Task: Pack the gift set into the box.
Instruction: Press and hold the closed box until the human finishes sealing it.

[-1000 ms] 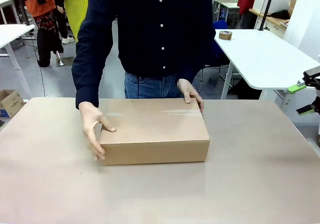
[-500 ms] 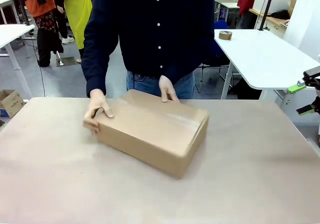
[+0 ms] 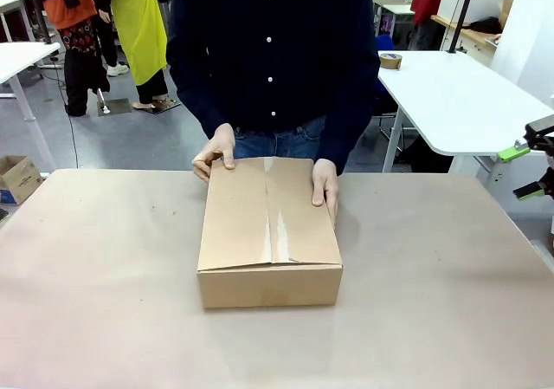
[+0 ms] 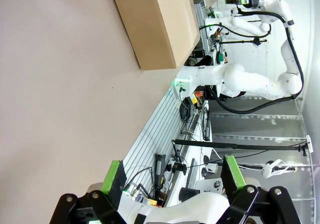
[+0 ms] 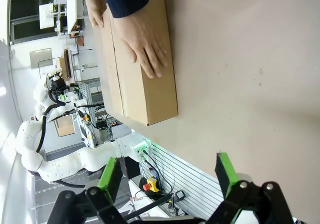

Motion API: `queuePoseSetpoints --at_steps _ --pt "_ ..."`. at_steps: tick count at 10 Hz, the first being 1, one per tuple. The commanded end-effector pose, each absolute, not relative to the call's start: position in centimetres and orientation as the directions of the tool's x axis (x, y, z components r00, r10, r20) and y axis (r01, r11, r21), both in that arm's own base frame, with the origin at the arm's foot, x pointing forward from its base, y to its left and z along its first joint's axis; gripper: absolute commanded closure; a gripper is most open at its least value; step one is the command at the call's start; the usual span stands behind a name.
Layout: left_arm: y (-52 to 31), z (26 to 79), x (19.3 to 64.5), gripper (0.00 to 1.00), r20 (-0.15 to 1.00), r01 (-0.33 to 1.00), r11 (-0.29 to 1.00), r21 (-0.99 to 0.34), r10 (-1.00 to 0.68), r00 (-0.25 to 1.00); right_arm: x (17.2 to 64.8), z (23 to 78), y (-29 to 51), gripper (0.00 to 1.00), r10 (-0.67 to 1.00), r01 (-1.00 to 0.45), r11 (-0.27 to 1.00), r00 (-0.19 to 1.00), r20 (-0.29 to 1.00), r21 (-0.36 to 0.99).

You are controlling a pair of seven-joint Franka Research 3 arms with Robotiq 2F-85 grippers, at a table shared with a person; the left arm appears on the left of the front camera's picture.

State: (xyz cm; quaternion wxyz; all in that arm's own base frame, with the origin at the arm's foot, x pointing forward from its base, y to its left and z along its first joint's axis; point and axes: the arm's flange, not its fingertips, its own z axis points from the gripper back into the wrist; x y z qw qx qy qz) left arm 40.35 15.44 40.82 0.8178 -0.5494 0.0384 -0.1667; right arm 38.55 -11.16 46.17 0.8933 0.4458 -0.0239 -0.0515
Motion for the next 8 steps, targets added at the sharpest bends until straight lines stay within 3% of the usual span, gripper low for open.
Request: queuePoseSetpoints --at_steps 1,2,4,5,7,8 --pt "15.3 40.9 40.1 0.00 0.120 0.229 0.348 -0.909 -0.308 0.944 38.4 46.3 -11.1 0.00 -0.121 0.080 0.612 0.993 -0.007 0.786" --pt "15.4 40.8 40.3 0.00 0.120 0.230 0.341 -0.912 -0.315 0.941 38.5 46.2 -11.2 0.00 -0.113 0.071 0.597 0.994 -0.003 0.799" --pt "7.2 42.5 42.6 0.00 0.331 0.566 0.235 -0.790 -0.614 0.717 42.6 47.6 -1.3 0.00 0.183 -0.311 0.658 0.949 0.256 0.686" --pt "2.8 42.8 43.4 0.00 0.444 0.660 0.142 -0.738 -0.634 0.633 43.4 47.0 4.5 0.00 0.343 -0.464 0.602 0.885 0.315 0.650" --pt "-5.0 41.5 44.3 0.00 0.564 0.733 -0.017 -0.680 -0.652 0.508 42.7 43.7 12.8 0.00 0.526 -0.662 0.438 0.737 0.424 0.608" --pt "-6.1 40.7 44.6 0.00 0.627 0.783 -0.005 -0.622 -0.602 0.494 42.0 42.8 13.4 0.00 0.537 -0.725 0.394 0.680 0.499 0.565"
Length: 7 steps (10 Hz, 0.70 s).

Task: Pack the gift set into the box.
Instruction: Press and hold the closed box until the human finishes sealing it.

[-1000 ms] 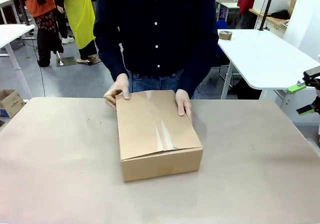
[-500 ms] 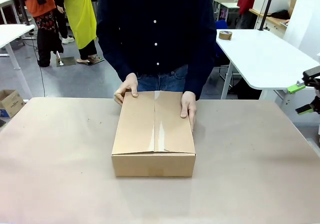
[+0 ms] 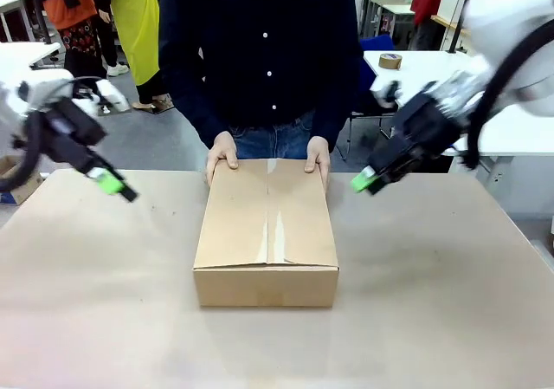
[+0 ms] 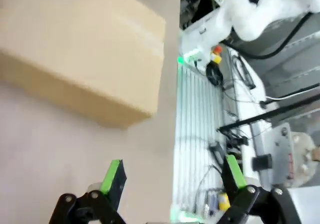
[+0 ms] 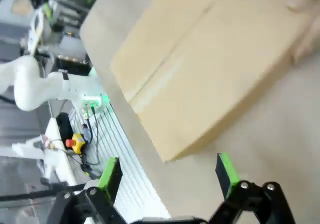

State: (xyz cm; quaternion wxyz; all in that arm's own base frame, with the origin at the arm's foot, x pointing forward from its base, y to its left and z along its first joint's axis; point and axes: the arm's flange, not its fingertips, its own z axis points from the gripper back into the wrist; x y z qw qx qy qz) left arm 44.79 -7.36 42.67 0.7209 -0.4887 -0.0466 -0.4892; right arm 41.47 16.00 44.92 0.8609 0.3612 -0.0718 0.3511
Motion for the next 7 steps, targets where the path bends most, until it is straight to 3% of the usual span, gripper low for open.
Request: queuePoseSetpoints --at_steps 1,2,3,4,5,6,7 --pt "-4.0 43.6 44.5 0.00 0.476 0.706 0.098 -0.701 -0.672 0.567 41.7 46.4 12.7 0.00 0.475 -0.552 0.563 0.825 0.306 0.616" --pt "-4.0 43.6 44.5 0.00 0.476 0.706 0.098 -0.701 -0.672 0.567 41.7 46.4 12.7 0.00 0.475 -0.552 0.563 0.825 0.306 0.616" --pt "-4.0 43.6 44.5 0.00 0.476 0.706 0.098 -0.701 -0.672 0.567 41.5 44.5 16.2 0.00 0.557 -0.659 0.490 0.740 0.376 0.570" --pt "-6.5 42.4 44.8 0.00 0.526 0.739 0.061 -0.671 -0.663 0.533 41.2 44.5 17.9 0.00 0.705 -0.827 0.201 0.495 0.509 0.526" --pt "-7.5 42.5 45.0 0.00 0.761 0.860 -0.078 -0.505 -0.511 0.400 42.0 44.0 19.3 0.00 0.661 -0.913 0.032 0.325 0.676 0.408" --pt "-8.0 42.3 44.9 0.00 0.900 0.918 -0.193 -0.345 -0.346 0.266 42.5 43.7 19.8 0.00 0.552 -0.943 -0.126 0.193 0.811 0.309" --pt "-8.2 41.9 44.4 0.00 0.974 0.950 -0.262 -0.168 -0.192 0.120 43.1 43.2 20.0 0.00 0.417 -0.959 -0.172 0.135 0.899 0.224"
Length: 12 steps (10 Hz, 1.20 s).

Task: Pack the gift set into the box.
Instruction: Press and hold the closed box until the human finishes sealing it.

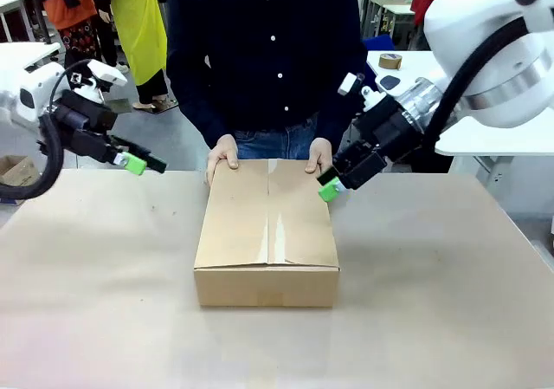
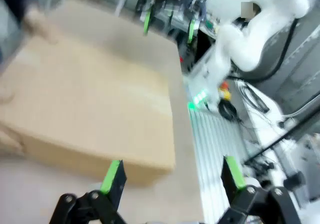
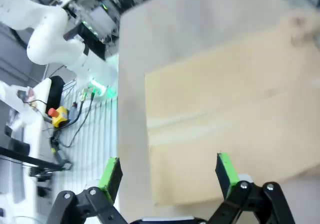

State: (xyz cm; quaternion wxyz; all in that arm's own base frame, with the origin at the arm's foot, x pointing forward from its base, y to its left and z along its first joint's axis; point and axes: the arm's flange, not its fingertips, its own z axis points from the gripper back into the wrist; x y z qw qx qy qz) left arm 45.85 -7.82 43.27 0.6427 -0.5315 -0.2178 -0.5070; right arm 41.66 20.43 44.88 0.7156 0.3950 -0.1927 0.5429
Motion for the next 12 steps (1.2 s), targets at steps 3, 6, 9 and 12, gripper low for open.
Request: queuePoseSetpoints --at_steps 3,6,9,12 --pt "-11.2 40.0 44.0 0.00 0.997 0.970 -0.239 0.040 -0.054 -0.054 44.5 40.5 21.8 0.00 0.079 -0.942 -0.331 0.032 0.996 0.057" --pt "-11.1 40.5 44.6 0.00 0.992 0.986 -0.163 -0.034 -0.126 0.013 43.8 42.0 21.8 0.00 0.299 -0.983 -0.126 0.087 0.950 0.130" --pt "-16.3 36.8 45.7 0.00 0.966 0.966 -0.030 0.257 -0.024 -0.258 47.2 36.5 23.0 0.00 0.173 -0.967 -0.165 -0.222 0.960 -0.194" --pt "-19.5 33.0 47.2 0.00 0.953 0.964 -0.045 0.264 -0.142 -0.267 48.2 32.6 22.5 0.00 0.200 -0.988 -0.139 -0.092 0.975 -0.065"
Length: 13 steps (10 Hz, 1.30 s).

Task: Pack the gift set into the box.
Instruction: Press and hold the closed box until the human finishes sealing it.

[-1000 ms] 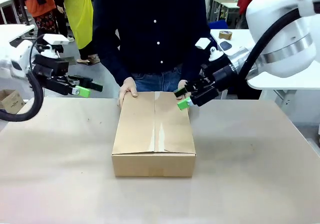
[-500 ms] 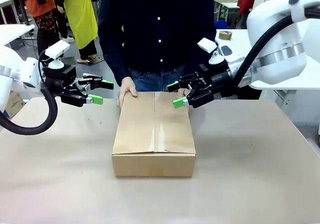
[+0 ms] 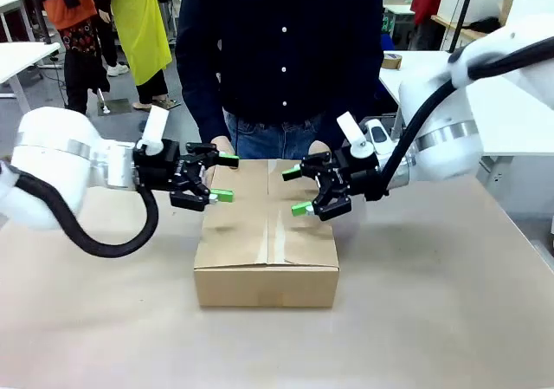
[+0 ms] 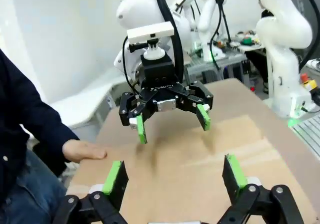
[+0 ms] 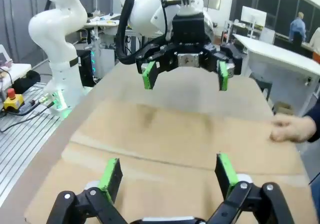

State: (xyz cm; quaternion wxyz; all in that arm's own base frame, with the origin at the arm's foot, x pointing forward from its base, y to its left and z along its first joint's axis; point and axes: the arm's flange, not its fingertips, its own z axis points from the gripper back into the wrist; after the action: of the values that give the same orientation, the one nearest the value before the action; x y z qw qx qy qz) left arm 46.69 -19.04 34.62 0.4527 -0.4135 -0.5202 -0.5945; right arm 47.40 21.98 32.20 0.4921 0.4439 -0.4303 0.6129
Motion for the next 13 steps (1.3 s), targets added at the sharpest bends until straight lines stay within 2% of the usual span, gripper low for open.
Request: queuePoseSetpoints --at_steps 1,3,5,7,9,10,13 --pt "-20.0 32.0 47.5 0.00 0.956 0.975 -0.003 0.222 -0.196 -0.218 48.4 32.1 22.3 0.00 0.229 -0.992 -0.111 -0.080 0.970 -0.055" --pt "-20.4 30.4 48.2 0.00 0.939 0.992 0.036 0.124 -0.327 -0.106 48.5 31.4 22.3 0.00 0.258 -0.994 -0.094 -0.069 0.964 -0.046" --pt "-20.5 30.0 48.2 0.00 0.906 0.990 0.043 0.134 -0.410 -0.105 48.7 30.1 22.3 0.00 0.327 -0.998 -0.060 -0.036 0.944 -0.017" --pt "-20.3 30.5 48.1 0.00 0.906 0.987 0.052 0.150 -0.408 -0.116 49.1 29.3 21.9 0.00 0.427 -0.998 -0.039 0.035 0.903 0.057" --pt "-20.1 30.7 48.0 0.00 0.904 0.989 0.041 0.141 -0.412 -0.112 49.5 29.6 21.8 0.00 0.426 -0.998 -0.035 0.029 0.904 0.049" --pt "-20.3 31.0 48.2 0.00 0.923 0.988 0.056 0.142 -0.369 -0.112 48.7 29.8 21.6 0.00 0.360 -0.998 -0.044 0.022 0.933 0.041" --pt "-20.3 31.0 48.2 0.00 0.923 0.988 0.056 0.142 -0.369 -0.112 48.7 29.8 21.6 0.00 0.360 -0.998 -0.044 0.022 0.933 0.041"
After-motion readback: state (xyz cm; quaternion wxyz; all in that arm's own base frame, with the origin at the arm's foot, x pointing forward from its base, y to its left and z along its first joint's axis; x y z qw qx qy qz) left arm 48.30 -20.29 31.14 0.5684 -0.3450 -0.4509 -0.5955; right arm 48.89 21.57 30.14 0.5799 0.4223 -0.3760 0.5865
